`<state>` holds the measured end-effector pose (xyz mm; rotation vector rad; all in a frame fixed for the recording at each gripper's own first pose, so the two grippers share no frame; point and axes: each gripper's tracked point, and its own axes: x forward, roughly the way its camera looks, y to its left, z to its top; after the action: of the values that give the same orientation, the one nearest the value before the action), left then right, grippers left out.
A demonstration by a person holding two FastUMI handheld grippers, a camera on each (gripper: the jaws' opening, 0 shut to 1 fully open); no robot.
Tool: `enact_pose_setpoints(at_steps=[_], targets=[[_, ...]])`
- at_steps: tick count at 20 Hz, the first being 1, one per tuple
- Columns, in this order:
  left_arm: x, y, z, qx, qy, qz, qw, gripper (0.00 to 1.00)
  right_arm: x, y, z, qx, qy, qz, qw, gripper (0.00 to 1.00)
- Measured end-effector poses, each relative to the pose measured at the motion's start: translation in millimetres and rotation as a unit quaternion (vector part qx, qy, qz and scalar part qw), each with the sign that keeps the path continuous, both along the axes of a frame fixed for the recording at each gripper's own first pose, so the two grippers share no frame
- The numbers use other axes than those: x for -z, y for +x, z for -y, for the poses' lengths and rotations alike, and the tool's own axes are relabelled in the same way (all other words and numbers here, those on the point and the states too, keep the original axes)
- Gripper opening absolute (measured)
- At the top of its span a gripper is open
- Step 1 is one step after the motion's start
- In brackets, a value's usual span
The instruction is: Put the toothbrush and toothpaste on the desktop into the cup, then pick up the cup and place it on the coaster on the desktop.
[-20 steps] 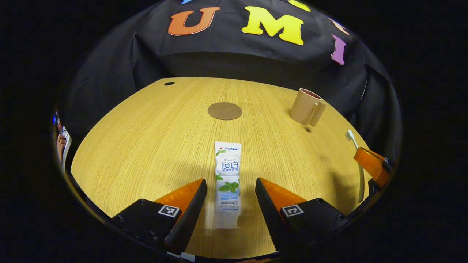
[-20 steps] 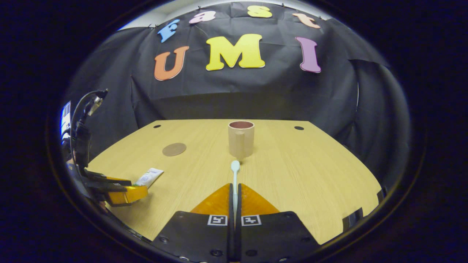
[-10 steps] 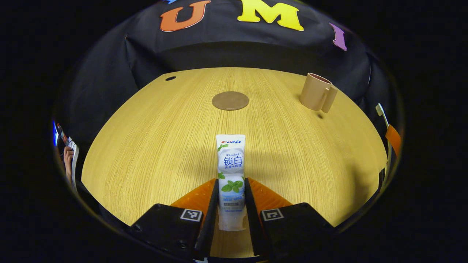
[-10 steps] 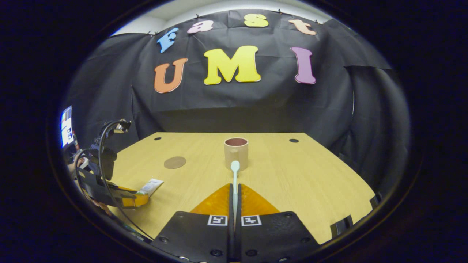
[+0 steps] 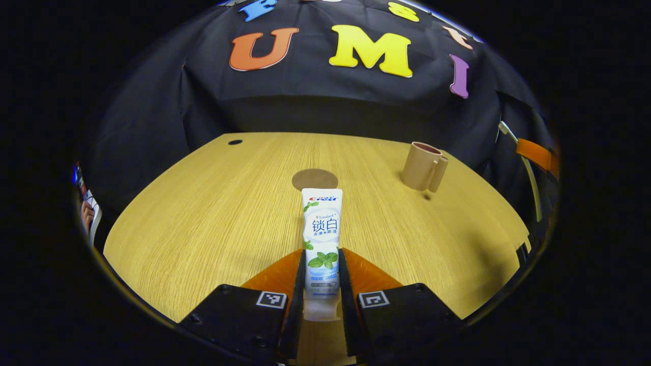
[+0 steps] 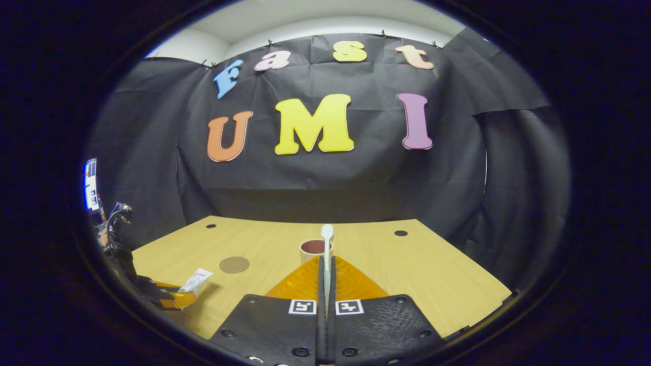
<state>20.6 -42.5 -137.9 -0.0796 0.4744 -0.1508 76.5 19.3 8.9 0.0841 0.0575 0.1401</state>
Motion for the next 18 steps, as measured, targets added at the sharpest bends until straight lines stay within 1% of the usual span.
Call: enact_pose_setpoints(at_steps=[3,6,8,11,14,17,18], targets=[[-24.2,4.8,3.2,0.013,0.016,0.066,0.998,0.37,-11.4,28.8,-10.0,-0.019,0.018,0.016,1.000,0.00],[-43.7,7.3,12.3,0.022,-0.002,0.099,0.995,0.37,-21.6,68.9,-19.9,-0.044,0.032,0.026,0.998,0.00],[-49.8,12.4,10.4,0.019,-0.007,0.106,0.994,0.37,-32.8,102.3,-25.6,-0.059,0.040,0.042,0.997,0.00],[-48.2,19.6,6.5,0.013,-0.014,0.102,0.995,0.37,-42.0,147.8,-33.5,-0.079,0.038,0.070,0.994,0.00],[-45.1,28.4,2.8,0.004,-0.021,0.102,0.995,0.37,-41.5,186.9,-49.3,-0.124,0.067,0.077,0.987,0.00],[-37.6,34.7,7.6,0.002,-0.033,0.092,0.995,0.37,-33.6,217.7,-48.6,-0.131,0.063,0.072,0.987,0.00],[-35.6,36.6,10.4,0.003,-0.034,0.090,0.995,0.33,-32.0,224.2,-50.9,-0.133,0.058,0.073,0.987,0.00]])
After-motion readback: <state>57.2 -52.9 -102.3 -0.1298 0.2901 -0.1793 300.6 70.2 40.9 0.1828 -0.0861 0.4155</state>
